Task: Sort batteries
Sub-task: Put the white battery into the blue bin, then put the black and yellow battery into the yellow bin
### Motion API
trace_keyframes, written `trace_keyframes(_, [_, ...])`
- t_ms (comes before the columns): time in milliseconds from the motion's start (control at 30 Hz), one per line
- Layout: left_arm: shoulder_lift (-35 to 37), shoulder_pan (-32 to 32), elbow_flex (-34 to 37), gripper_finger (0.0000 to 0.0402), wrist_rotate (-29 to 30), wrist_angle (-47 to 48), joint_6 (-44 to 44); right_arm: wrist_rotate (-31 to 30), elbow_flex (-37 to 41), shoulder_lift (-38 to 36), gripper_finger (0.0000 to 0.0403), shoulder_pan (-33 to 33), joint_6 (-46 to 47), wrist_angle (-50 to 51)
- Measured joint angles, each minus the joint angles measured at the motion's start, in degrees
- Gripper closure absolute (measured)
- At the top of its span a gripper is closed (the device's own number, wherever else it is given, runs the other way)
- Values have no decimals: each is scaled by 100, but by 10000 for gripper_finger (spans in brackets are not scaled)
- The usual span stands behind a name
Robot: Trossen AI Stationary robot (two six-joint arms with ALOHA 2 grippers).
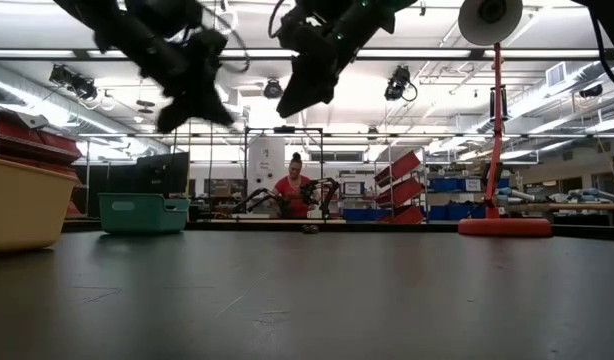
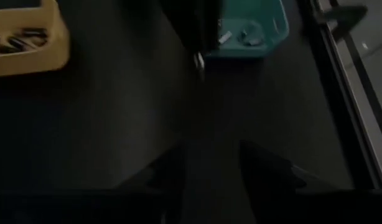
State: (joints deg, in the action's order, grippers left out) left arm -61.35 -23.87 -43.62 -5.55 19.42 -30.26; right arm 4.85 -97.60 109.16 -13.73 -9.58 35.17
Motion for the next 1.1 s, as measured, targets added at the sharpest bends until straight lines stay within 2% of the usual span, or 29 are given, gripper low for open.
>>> trace_keyframes(200, [441, -472, 0, 370, 1033, 2199, -27, -82, 4, 2, 242, -149, 64, 210])
trace_keyframes(333, [450, -773, 4, 370, 1592, 2955, 30, -82, 5, 24, 246, -234, 58, 79])
trace_keyframes(467, [404, -1037, 204, 354, 1770, 2921, 33, -80, 9, 33, 247, -309, 54, -81])
trace_keyframes(733, [320, -1251, 846, 335, 1725, 2784, -278, -77, 11, 33, 247, -365, 62, -225])
trace_keyframes(1000, [325, -1251, 500, 270, 1639, 2683, -72, -77, 11, 35, 247, -432, 106, -138])
trace_keyframes(1100, [325, -1251, 171, 256, 1642, 2699, 118, -74, 11, 35, 247, -574, 453, -6])
